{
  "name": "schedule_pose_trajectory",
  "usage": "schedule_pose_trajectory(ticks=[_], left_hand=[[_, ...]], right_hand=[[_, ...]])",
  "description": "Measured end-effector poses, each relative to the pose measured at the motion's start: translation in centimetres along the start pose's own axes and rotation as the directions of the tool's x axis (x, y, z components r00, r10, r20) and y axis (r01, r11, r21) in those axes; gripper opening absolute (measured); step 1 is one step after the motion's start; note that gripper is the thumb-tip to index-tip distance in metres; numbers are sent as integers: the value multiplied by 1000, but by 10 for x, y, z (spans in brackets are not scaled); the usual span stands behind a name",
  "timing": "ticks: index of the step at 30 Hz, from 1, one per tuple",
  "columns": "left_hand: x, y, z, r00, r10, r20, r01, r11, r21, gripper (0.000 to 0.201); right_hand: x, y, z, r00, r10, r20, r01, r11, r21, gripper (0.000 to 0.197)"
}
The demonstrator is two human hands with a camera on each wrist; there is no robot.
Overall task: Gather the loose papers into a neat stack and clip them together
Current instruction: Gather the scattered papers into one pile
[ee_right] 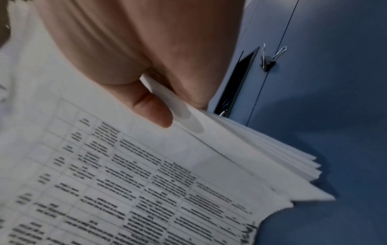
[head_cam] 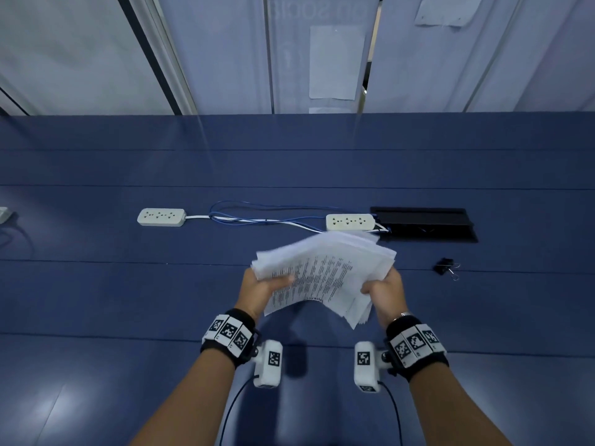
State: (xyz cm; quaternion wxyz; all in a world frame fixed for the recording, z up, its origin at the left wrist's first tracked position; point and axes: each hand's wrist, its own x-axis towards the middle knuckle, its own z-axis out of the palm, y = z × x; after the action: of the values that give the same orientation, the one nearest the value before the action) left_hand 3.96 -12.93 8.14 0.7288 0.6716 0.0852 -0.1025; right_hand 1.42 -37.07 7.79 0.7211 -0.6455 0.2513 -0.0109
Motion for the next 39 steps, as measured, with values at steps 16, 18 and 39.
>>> schedule_pose_trajectory(ticks=[16,18,39], left_hand=[[3,-1,-3,996,-90,24,92,990,-103,44],[5,-2,-10,995,-95,22,97,989,-114,48],[11,-8,-21,996,-12,-86,11,1000,-13,38]], right_hand=[[3,4,-8,999,-9,38,8,1000,23,72],[2,5,-12,1000,0,14,-1,999,50,68],[2,0,-6,997,-7,76,14,995,-95,32]])
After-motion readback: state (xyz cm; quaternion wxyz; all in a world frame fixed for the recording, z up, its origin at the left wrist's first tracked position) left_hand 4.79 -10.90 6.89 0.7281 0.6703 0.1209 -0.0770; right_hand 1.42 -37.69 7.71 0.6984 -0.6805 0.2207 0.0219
